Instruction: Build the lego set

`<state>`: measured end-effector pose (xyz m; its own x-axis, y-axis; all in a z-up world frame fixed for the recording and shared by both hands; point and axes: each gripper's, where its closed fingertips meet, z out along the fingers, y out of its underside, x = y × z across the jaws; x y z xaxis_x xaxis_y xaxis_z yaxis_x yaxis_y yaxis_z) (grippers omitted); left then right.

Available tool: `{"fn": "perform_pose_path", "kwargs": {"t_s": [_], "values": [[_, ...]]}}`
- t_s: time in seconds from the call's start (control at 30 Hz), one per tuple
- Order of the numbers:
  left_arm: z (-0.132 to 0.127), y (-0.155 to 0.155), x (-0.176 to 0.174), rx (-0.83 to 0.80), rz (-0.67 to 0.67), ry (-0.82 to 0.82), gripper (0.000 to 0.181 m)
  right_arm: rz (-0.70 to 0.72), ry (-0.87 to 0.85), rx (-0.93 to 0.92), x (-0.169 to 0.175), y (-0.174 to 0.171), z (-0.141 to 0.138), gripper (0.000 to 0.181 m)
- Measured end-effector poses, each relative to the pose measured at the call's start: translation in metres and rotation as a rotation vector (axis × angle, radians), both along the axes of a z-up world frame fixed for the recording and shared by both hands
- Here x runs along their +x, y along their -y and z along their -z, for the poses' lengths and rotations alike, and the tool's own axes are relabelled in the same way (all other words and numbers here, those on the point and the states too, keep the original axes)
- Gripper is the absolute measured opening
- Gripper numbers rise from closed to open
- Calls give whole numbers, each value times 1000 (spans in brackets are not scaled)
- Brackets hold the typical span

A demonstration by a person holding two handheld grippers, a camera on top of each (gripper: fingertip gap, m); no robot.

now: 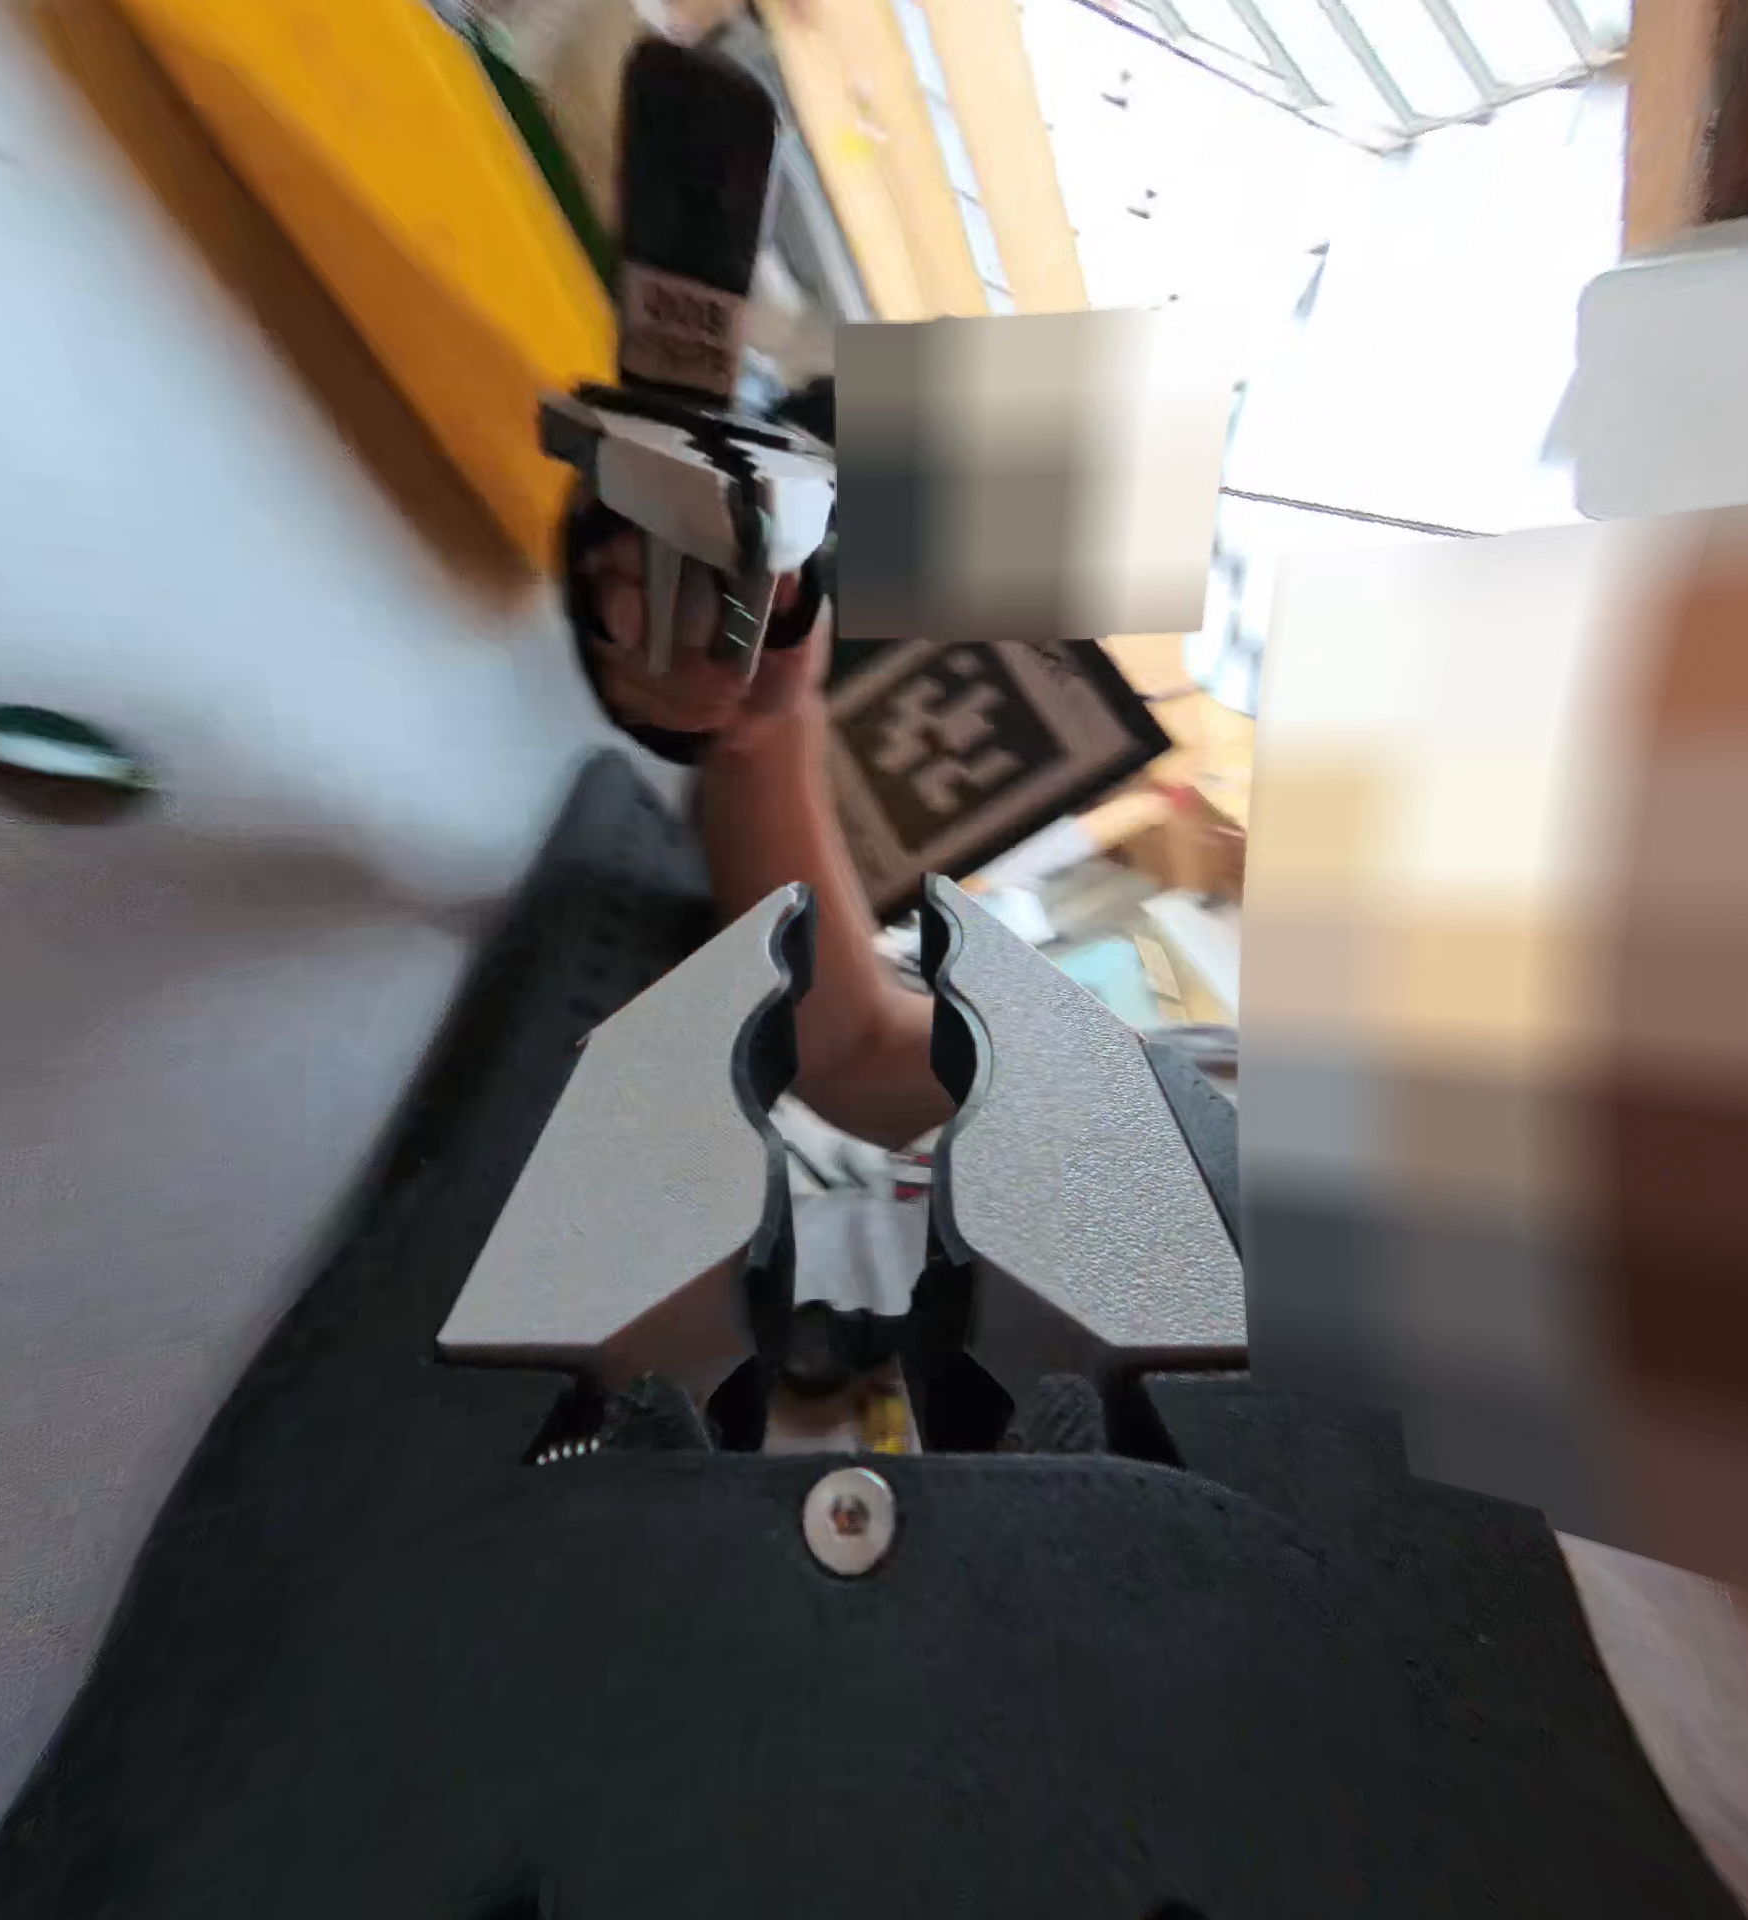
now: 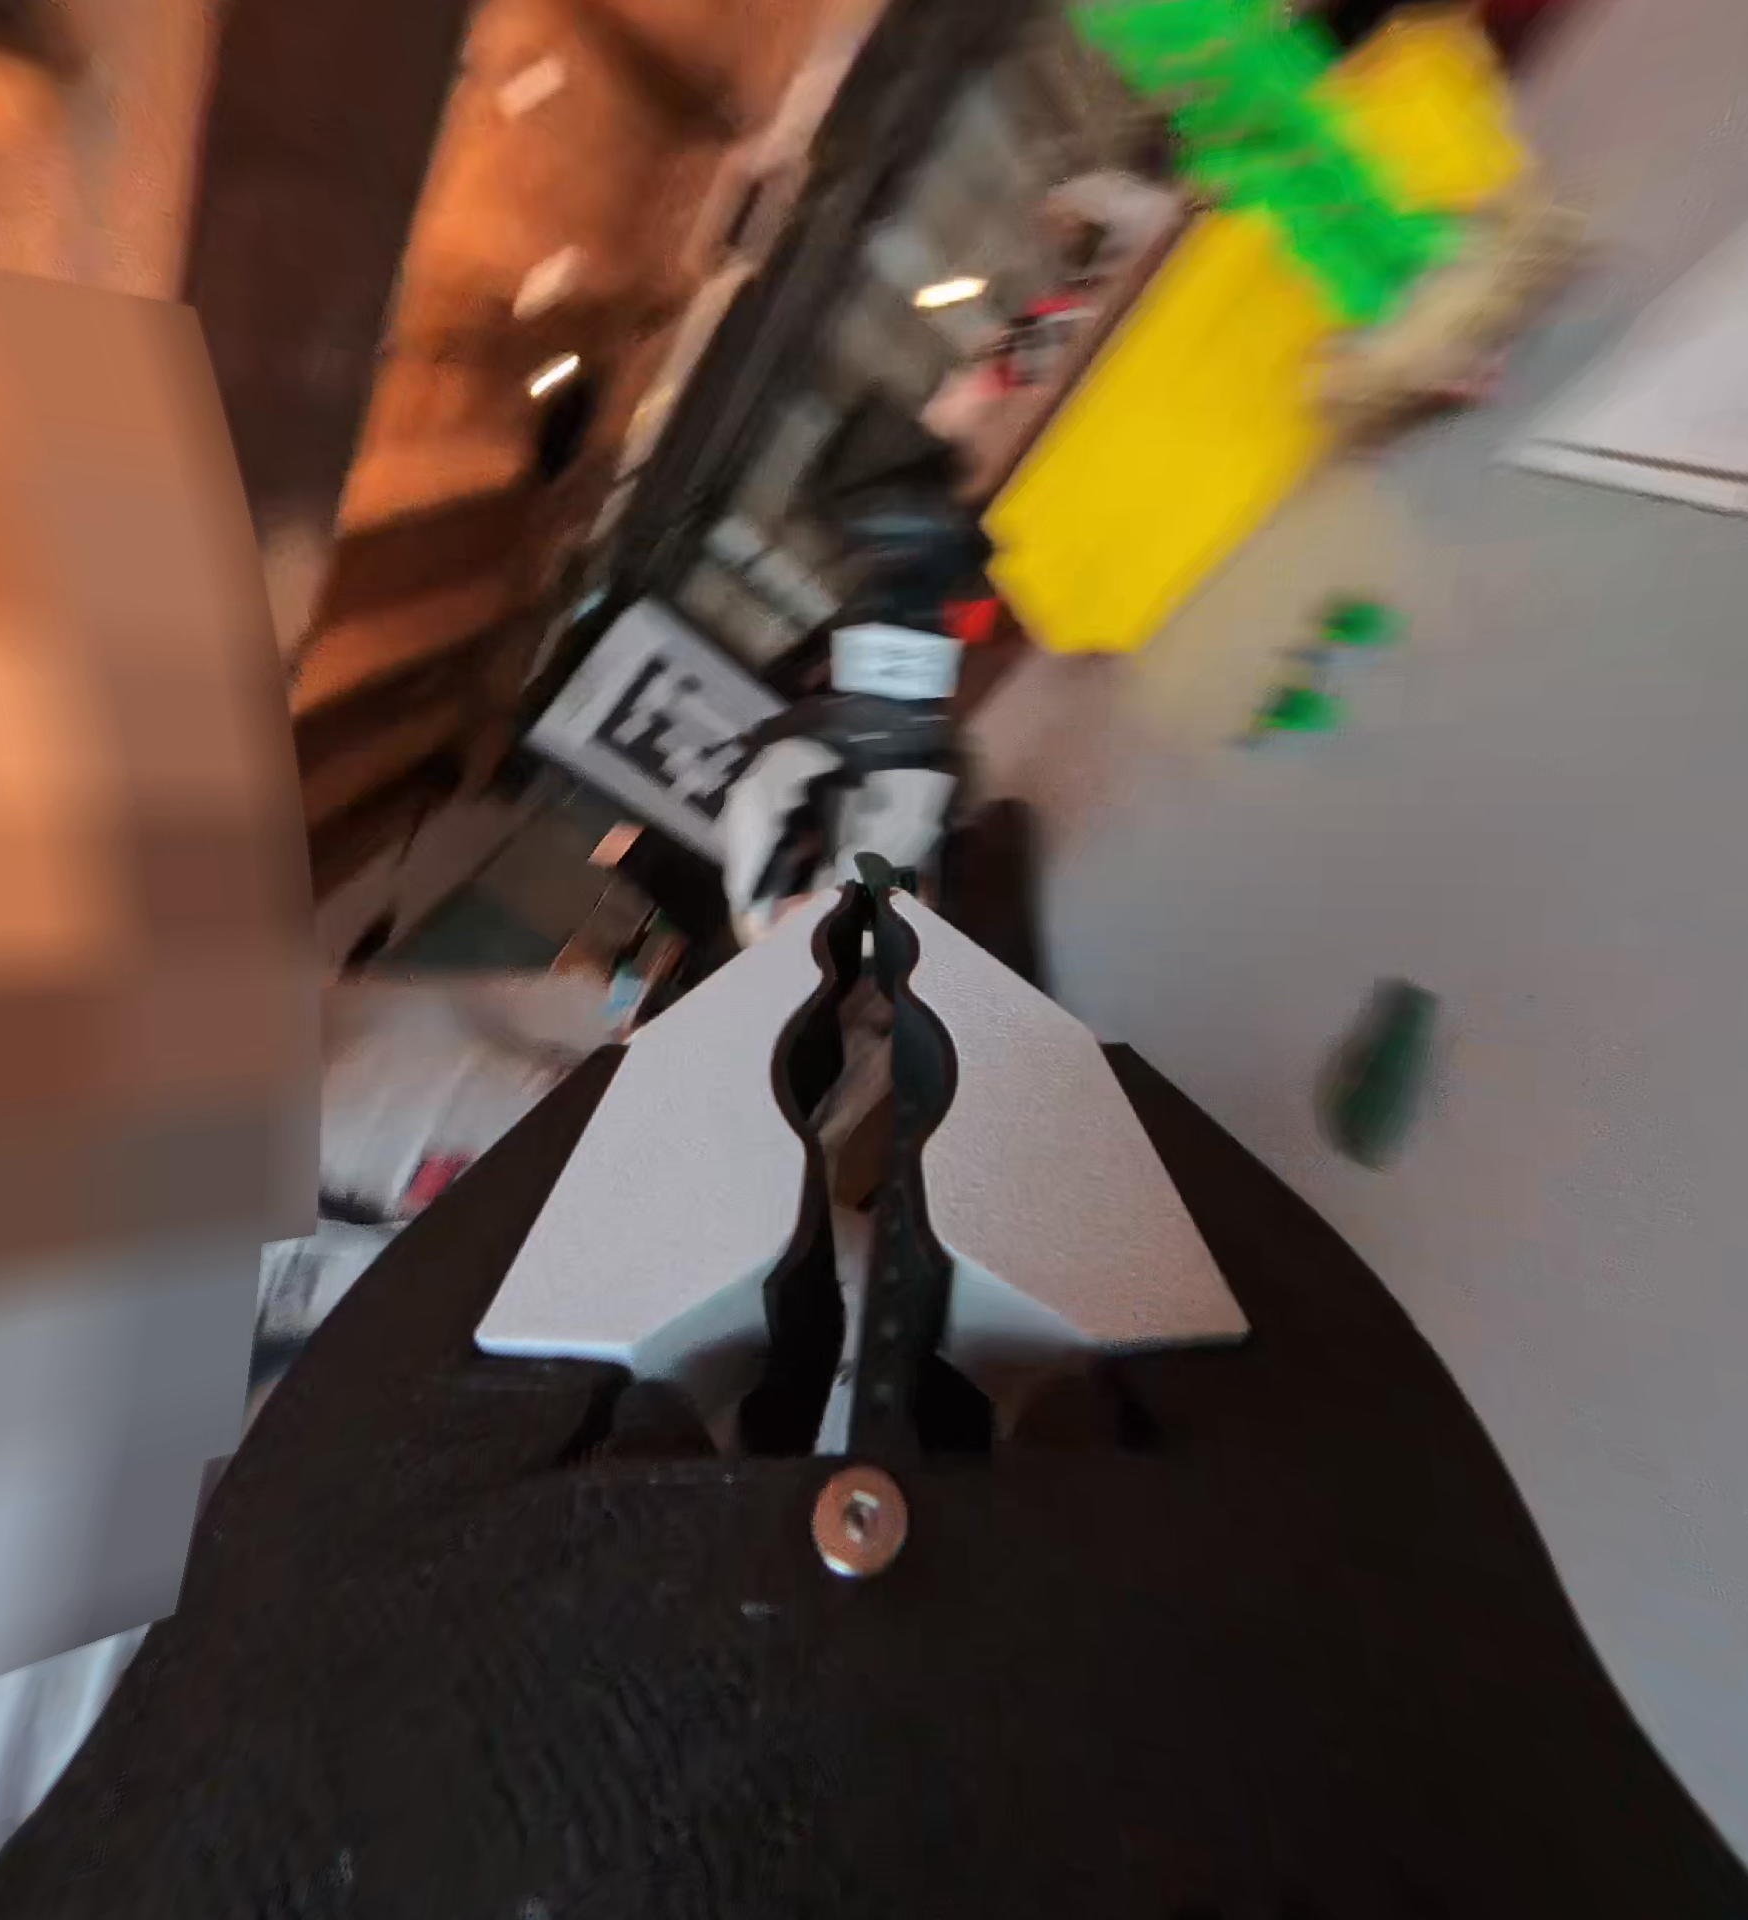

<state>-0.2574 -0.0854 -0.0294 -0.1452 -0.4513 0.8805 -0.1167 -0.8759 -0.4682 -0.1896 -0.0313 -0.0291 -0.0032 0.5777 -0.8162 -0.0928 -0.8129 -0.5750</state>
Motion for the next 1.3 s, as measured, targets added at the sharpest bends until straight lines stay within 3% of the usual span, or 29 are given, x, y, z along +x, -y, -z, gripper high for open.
{"fn": "perform_pose_path", "kwargs": {"t_s": [0.07, 0.13, 0.23, 0.33, 0.53, 0.93, 1.03, 1.17, 1.3], "values": [[14, -24, -25, 104, -164, -133, 26, 147, 82, -178, 21, -39, 40, 0], [11, -29, -45, 148, -220, -163, 25, 204, 184, -264, 30, -52, 76, 0], [9, -24, -60, 149, -228, -177, 22, 163, 151, -337, 18, -47, 87, 0], [15, -18, -65, 149, -216, -207, 22, 182, 282, -333, 14, -47, 112, 0], [-7, -5, -62, 146, -177, -67, 22, 225, 443, -250, 17, -50, 123, 6], [-25, -1, -81, 249, -187, -82, 22, 420, 642, -60, 40, -65, 127, 16], [-24, -5, -93, 270, -204, -108, 21, 458, 633, -6, 47, -69, 121, 26], [-33, -40, -153, 375, -430, -197, 21, 548, 660, 204, 62, -71, 96, 35], [-44, -101, -276, 610, -886, -517, 29, 640, 651, 361, 72, -74, 74, 35]]}}
